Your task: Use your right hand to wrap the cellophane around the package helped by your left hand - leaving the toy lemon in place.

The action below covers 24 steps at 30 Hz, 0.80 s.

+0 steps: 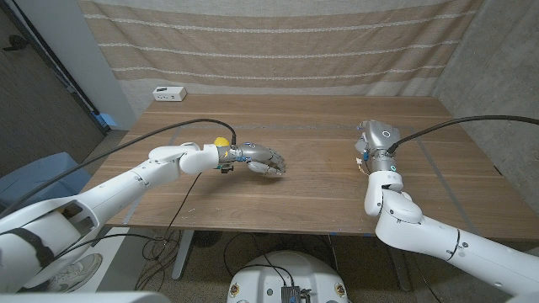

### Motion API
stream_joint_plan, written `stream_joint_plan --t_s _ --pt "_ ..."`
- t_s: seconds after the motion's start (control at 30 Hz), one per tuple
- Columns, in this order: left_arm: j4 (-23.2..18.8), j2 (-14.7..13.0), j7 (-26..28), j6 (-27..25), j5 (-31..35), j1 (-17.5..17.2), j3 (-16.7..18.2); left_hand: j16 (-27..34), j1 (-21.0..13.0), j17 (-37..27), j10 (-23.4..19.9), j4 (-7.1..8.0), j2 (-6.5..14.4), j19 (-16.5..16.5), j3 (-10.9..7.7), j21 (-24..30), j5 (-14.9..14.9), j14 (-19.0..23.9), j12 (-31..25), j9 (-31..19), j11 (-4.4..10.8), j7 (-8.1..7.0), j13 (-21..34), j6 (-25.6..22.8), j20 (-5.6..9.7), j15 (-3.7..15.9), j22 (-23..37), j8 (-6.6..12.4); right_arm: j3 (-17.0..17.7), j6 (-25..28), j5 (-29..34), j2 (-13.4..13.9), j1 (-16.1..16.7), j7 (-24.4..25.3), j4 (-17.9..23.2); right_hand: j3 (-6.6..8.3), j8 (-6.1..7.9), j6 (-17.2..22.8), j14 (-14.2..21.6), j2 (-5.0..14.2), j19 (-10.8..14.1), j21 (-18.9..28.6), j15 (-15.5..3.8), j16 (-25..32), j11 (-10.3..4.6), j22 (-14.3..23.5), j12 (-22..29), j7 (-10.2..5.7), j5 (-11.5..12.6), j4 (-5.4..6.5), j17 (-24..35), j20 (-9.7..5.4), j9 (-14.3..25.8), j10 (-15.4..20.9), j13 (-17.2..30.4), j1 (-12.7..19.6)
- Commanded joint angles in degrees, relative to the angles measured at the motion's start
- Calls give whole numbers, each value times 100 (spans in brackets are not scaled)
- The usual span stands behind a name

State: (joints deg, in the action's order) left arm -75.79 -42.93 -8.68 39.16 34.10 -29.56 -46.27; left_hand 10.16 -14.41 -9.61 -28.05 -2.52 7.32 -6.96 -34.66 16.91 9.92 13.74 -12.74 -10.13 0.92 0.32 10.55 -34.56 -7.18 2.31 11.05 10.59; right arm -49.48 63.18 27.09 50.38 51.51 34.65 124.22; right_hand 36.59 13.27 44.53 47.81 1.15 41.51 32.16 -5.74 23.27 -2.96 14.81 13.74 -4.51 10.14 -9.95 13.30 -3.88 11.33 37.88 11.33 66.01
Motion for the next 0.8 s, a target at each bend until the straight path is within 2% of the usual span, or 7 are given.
stream_joint_plan --t_s 0.03,0.8 --pt "9 20 8 4 21 -1 -4 -6 54 -1 9 18 5 -29 -47 -16 -4 -12 13 -3 7 -11 20 25 3 64 20 -23 26 -374 377 -230 159 -569 -18 -51 -32 39 75 920 -47 59 -801 -31 2 31 -22 15 45 0 -5 -877 26 60 25 983" --pt "60 26 24 -33 -6 -1 -1 -8 66 -1 20 0 -8 -28 -64 -33 -6 -29 40 -4 4 -16 22 68 1 67 20 -25 63 -1007 705 -714 82 -1208 -511 -157 -78 62 160 910 -76 199 -799 -70 44 44 -64 40 71 4 -34 -878 34 104 26 1099"
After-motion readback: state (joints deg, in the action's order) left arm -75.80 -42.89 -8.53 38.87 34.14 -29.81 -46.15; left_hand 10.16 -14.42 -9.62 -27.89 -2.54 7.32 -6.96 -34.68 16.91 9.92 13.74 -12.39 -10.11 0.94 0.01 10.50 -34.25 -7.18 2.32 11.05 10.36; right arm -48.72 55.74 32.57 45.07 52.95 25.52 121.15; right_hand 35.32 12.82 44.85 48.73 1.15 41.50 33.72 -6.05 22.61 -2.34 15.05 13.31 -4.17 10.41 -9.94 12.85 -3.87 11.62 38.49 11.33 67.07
